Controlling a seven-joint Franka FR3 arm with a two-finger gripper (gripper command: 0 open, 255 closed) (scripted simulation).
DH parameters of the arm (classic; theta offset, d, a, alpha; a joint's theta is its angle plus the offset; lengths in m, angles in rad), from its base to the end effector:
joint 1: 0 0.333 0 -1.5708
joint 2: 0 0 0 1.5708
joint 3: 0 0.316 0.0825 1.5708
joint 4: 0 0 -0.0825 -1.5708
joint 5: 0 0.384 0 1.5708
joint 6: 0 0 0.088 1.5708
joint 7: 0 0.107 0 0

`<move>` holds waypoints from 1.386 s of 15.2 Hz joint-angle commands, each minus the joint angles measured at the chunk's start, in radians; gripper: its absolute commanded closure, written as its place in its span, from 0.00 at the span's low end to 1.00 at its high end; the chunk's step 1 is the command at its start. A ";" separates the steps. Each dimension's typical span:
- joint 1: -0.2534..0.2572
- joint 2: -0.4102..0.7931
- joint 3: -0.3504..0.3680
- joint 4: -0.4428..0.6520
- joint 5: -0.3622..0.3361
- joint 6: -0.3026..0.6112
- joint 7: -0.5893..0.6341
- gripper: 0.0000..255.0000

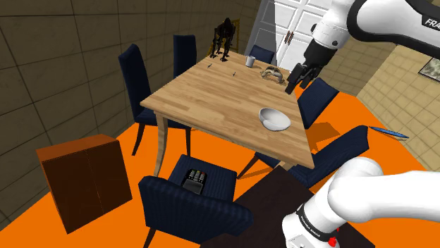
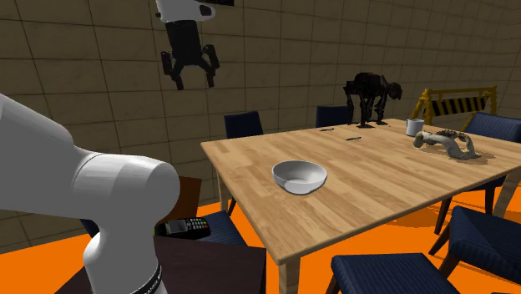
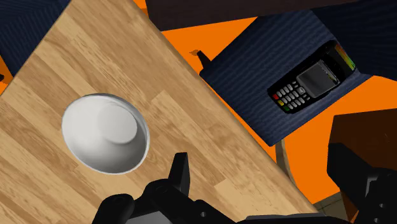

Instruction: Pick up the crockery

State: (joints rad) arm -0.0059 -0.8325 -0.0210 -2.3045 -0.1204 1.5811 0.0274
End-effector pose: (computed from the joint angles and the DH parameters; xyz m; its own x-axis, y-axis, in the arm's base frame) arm 0.2945 -0.0233 0.6304 0.9926 -0.0476 0.1115 -0.0590 -0.9931 0.1011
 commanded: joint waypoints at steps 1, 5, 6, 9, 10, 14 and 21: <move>0.000 0.000 0.000 0.000 0.000 0.000 0.000 0.00; -0.019 0.037 -0.049 -0.081 -0.040 0.122 -0.031 0.00; -0.025 0.050 -0.062 -0.098 -0.050 0.153 -0.038 0.00; -0.041 0.098 -0.101 -0.142 -0.080 0.248 -0.059 0.00; -0.046 0.116 -0.114 -0.154 -0.090 0.281 -0.066 0.00; -0.068 0.206 -0.167 -0.189 -0.126 0.412 -0.093 0.00; -0.097 0.414 -0.261 -0.197 -0.169 0.641 -0.142 0.00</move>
State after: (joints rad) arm -0.0987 -0.4570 -0.2646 -2.5032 -0.2837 2.1806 -0.1036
